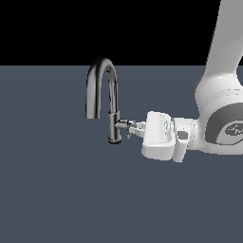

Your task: Turn on the faucet by rotating a designated handle.

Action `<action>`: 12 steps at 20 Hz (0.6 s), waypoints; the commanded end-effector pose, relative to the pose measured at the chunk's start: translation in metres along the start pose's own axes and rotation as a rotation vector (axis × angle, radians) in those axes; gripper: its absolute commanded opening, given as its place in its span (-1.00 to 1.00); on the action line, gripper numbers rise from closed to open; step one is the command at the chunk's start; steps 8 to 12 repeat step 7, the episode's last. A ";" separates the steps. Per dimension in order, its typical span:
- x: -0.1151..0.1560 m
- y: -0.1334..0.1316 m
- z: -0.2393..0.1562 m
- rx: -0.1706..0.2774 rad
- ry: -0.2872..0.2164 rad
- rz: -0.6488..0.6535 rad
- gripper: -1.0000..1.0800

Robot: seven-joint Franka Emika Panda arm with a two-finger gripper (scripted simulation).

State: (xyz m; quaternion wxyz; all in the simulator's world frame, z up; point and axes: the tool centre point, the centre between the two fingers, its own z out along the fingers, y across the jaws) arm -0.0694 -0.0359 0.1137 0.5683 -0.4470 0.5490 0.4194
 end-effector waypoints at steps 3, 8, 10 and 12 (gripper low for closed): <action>0.031 0.014 0.007 -0.012 -0.001 0.025 -1.00; 0.047 0.019 0.008 -0.016 -0.003 0.031 -1.00; 0.047 0.019 0.008 -0.016 -0.003 0.031 -1.00; 0.047 0.019 0.008 -0.016 -0.003 0.031 -1.00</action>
